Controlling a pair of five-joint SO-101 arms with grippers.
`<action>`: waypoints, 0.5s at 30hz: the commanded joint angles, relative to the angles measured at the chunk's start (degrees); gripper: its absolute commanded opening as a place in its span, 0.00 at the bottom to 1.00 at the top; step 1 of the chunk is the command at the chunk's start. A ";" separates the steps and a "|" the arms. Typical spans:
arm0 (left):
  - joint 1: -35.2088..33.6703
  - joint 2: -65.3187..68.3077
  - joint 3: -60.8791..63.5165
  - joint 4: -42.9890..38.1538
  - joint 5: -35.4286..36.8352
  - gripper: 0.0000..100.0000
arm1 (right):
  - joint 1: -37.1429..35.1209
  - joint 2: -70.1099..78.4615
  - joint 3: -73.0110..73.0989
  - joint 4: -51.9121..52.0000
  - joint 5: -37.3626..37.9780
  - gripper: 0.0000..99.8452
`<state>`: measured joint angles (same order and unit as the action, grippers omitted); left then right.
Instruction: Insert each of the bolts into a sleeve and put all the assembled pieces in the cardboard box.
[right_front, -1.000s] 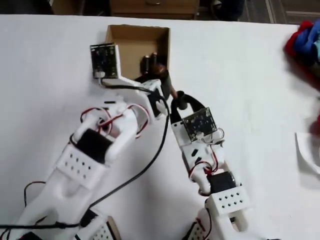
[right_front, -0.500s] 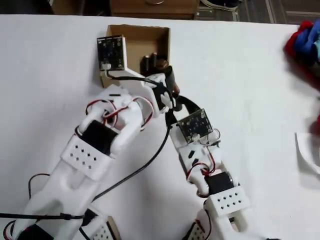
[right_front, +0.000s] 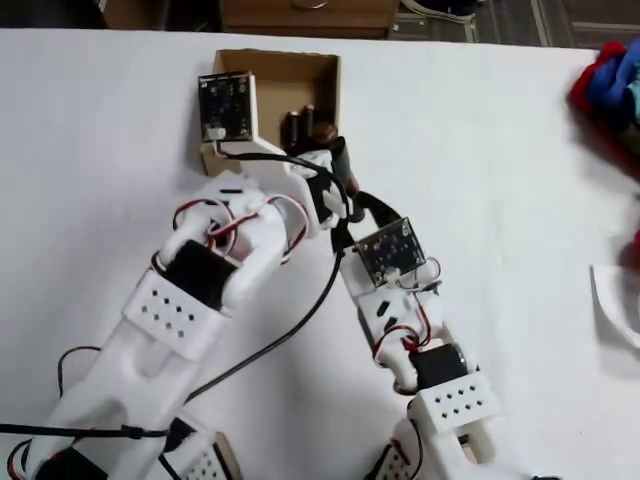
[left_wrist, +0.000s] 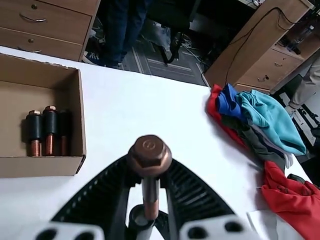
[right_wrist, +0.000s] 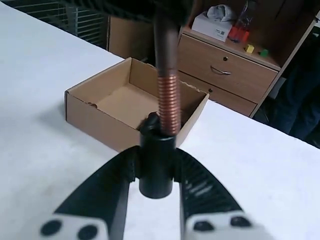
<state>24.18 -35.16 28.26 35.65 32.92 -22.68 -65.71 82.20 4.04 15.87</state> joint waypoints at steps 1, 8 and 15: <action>0.09 -0.26 -1.36 0.09 -0.26 0.02 | 1.45 -1.54 -0.62 -1.36 0.44 0.02; 0.70 -0.09 1.01 -0.18 -0.26 0.02 | 3.91 -3.82 -0.62 -4.88 0.35 0.02; 3.87 3.78 -1.19 0.00 -0.26 0.02 | 3.82 -8.66 -0.18 -4.88 0.62 0.02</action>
<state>25.23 -33.58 29.14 35.03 32.66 -19.34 -70.99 83.25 1.14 16.04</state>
